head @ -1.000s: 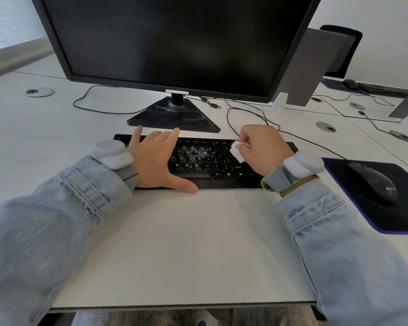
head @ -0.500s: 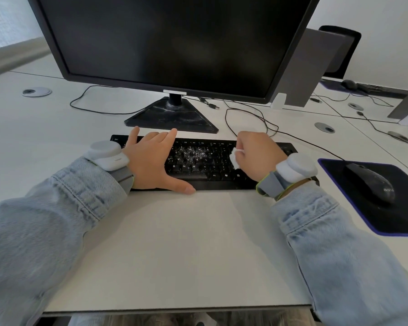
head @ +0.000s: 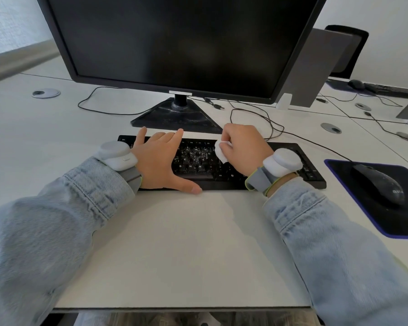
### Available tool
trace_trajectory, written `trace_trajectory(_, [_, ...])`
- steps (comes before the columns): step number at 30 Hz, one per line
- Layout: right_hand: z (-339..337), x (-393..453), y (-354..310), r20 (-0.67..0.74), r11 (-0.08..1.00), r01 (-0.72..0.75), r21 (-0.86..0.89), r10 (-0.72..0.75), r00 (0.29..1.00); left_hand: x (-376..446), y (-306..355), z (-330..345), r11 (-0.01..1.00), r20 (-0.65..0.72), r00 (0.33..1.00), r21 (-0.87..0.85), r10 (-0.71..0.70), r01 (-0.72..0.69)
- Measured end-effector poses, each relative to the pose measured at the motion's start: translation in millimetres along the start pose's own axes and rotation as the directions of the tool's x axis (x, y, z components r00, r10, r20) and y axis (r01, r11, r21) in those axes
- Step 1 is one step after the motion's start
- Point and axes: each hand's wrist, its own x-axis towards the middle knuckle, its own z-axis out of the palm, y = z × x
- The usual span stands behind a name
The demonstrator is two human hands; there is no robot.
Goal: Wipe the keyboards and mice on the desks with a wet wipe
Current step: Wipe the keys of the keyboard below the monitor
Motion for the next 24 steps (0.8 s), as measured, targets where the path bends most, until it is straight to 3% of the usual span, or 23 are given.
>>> trace_trajectory(3, [-6.8,9.3,6.7,-0.001,1.0,-0.011,0.004,0.011,1.0,-0.8,1.7,-2.0,1.0,0.004,1.0,0.006,0.002,-0.002])
trace_trajectory(8, [-2.8,28.1,-10.5,0.142,0.995,0.093,-0.033,-0.088,0.986,-1.6,2.4,-2.9,1.0,0.002,1.0,0.004,-0.007,0.007])
trace_trajectory(14, [-8.8,24.4,-12.0,0.209,0.984,0.161,-0.08,-0.141,0.968,-0.3,1.0,-0.6,1.0,-0.014,1.0,0.006,0.002,-0.001])
trace_trajectory(17, [-6.7,25.9,-15.3,0.158,0.986,0.136,-0.093,-0.12,0.98,0.5,1.4,-0.3,1.0,-0.018,1.0,0.007,0.004,-0.004])
trace_trajectory(21, [-7.7,25.9,-14.1,0.226,0.998,0.058,-0.014,-0.053,0.973,0.7,2.5,0.1,1.0,-0.023,1.0,0.018,0.0,0.0])
trace_trajectory(24, [-1.6,30.9,-16.4,0.194,1.0,-0.014,-0.025,0.019,0.981,0.3,3.7,-1.4,1.0,-0.015,1.0,0.014,-0.003,0.003])
